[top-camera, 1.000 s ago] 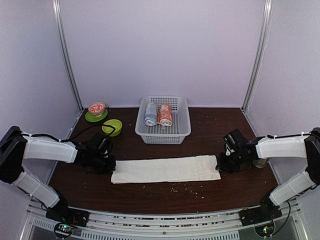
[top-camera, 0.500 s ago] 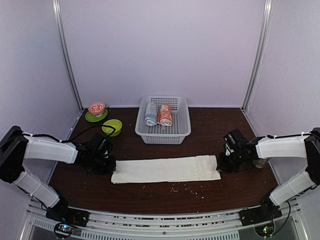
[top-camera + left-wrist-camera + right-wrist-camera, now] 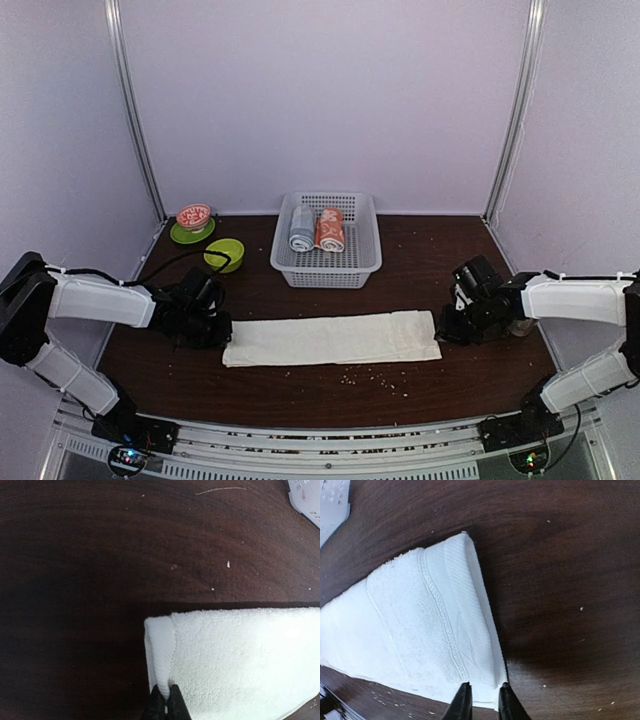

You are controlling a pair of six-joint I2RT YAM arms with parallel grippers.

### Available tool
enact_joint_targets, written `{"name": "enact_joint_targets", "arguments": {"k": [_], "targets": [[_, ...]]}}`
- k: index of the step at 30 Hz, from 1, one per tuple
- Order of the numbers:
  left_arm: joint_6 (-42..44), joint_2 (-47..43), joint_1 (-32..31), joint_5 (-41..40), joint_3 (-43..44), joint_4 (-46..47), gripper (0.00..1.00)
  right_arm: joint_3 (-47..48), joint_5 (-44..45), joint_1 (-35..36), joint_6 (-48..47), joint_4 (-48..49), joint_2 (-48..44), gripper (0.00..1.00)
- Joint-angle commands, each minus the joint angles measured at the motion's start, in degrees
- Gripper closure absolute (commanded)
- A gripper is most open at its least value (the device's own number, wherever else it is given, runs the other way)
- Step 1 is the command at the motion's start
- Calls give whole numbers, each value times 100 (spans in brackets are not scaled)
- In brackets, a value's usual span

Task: Roll the towels
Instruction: Pick up the towel from the center of the board.

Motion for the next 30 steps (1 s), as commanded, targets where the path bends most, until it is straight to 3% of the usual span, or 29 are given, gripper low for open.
{"name": "enact_joint_targets", "arguments": {"k": [1,7,22,30], "targets": [[-5,92,34,5,-78,134,100,21,49,34,-79,-105,135,74],[-2,107,38,56,-71,149,100,35,58,34,20,152,419,71],[-21,129,34,99,-108,191,100,124,-9,45,32,157,439,95],[-23,144,33,100,-123,202,100,256,128,49,-31,-108,264,77]]}}
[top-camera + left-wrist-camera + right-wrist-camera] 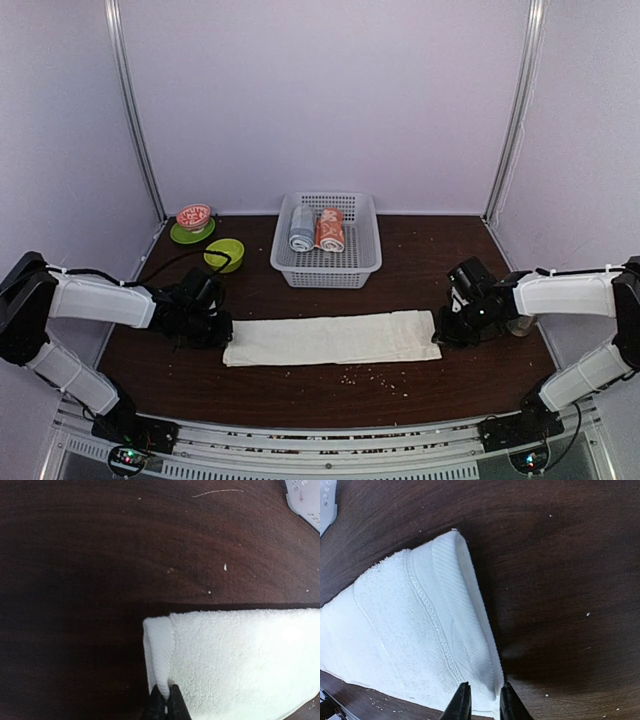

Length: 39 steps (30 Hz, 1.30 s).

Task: Roll the towels
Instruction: Pick up the towel from the center of the board.

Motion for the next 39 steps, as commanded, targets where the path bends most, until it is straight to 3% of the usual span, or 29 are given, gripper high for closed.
{"name": "enact_joint_targets", "arguments": {"k": [1,13,23,30,35,39], "targets": [[-29,122,31,83,-98,78,100,172,138,51,-14,-159,-183,75],[-62,105,34,123,-147,164,100,-697,-432,165,1222,824,-564,62],[-32,99,31,129,-174,178,100,-855,-310,114,1435,1199,-311,62],[-35,122,33,155,-181,205,100,-764,-210,109,1436,1264,-256,68],[-43,131,38,155,-188,210,100,-850,-99,68,1574,1304,-184,61],[-53,143,38,166,-233,251,100,-1011,-3,3,1763,1686,-210,63]]}}
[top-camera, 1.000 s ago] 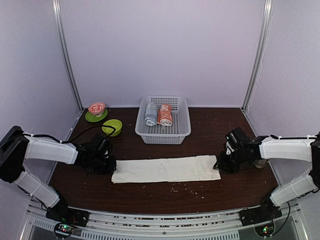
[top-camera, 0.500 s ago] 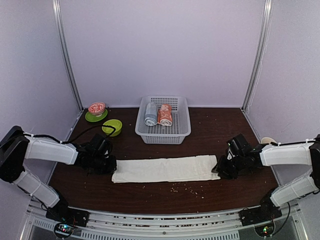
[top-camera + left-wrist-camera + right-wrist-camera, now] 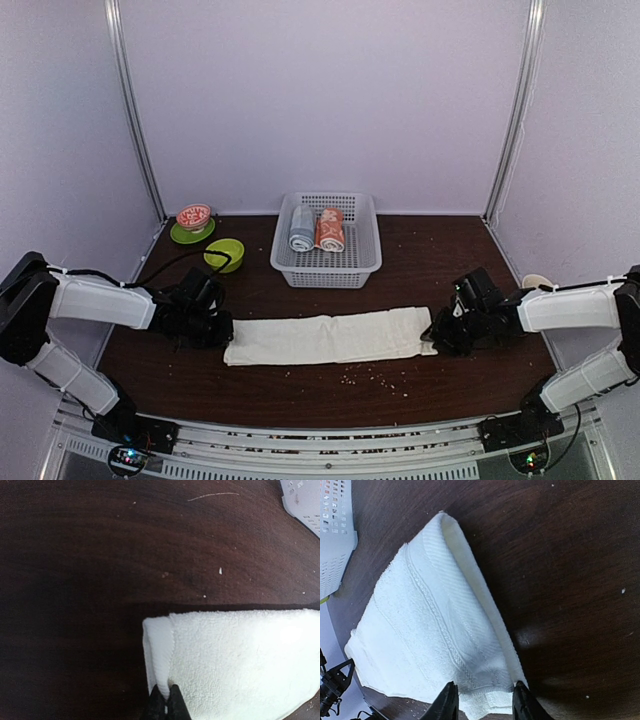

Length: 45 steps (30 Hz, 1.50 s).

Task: Roll the towels
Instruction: Pick up the towel from the center of the board.

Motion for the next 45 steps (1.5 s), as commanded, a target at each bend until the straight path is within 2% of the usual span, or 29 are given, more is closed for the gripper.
{"name": "enact_joint_targets", "arguments": {"k": [1,7,9,13,17,23,32,35,45], "targets": [[-48,134,33,96,-160,50,100,-237,243,-93,243,367,120,65],[-49,117,36,107,-174,55,100,-179,170,-98,253,585,113,75],[-56,133,36,115,-189,80,100,-135,156,-98,226,604,134,75],[-64,195,34,153,-175,128,100,-108,153,-106,327,701,288,67],[-66,194,33,162,-188,130,100,-227,226,-150,674,918,376,67],[-63,197,29,159,-222,142,100,-366,295,-271,1019,1136,570,76],[-59,241,31,185,-280,200,100,-477,344,-402,1215,1465,688,95],[-58,225,29,187,-289,192,100,-457,372,-419,1148,1441,630,100],[-79,3,34,104,-276,39,100,-124,631,-404,290,575,-459,100]]}}
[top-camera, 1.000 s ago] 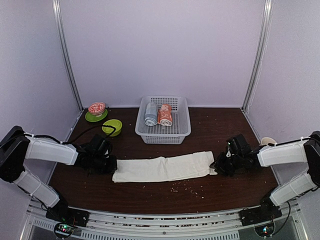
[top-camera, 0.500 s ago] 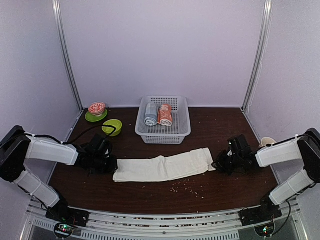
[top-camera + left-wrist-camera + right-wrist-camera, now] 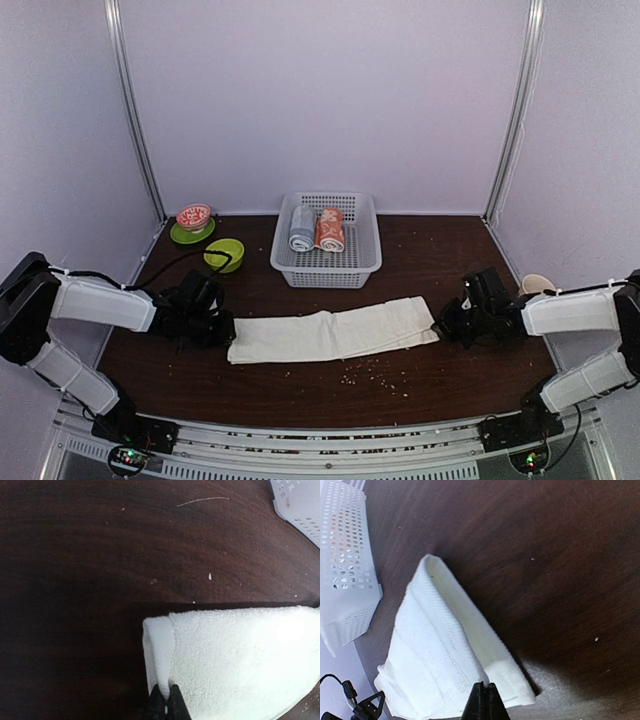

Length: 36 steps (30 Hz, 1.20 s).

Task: Roll the towels
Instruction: Pick up the towel from the center of the board.

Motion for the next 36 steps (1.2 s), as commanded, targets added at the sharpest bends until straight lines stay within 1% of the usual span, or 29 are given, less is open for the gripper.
{"name": "enact_joint_targets", "arguments": {"k": [1,7,11,13,15,20,24,28,33,34,35,36], "targets": [[-35,-23,28,35,-136,-386,100,220,236,-36,-550,-514,-577,100],[-58,-17,29,60,-132,-399,100,183,-192,-18,-830,-660,-928,100],[-56,-51,27,16,-124,-447,100,117,-302,4,-1061,-1225,-1237,100],[-44,-38,28,16,-113,-444,100,90,-351,-1,-1227,-1646,-1285,100],[-42,-3,31,22,-94,-425,100,32,-400,0,-1348,-1872,-1286,100],[-53,43,25,48,-85,-378,100,-173,-521,-1,-1448,-1939,-1121,100],[-50,21,28,44,-73,-399,100,-263,-714,44,-1599,-1922,-786,100],[-56,-8,30,28,-48,-442,100,-210,-829,150,-1888,-2134,-485,100],[42,-337,28,-80,132,-849,100,-202,-788,184,-2183,-2449,-301,100],[87,-476,27,-107,201,-984,91,-203,-763,180,-2227,-2523,-319,100],[140,-605,23,-126,289,-1139,85,-201,-722,183,-2271,-2603,-365,100],[215,-746,26,-127,380,-1280,76,-204,-671,184,-2304,-2693,-427,100]]}}
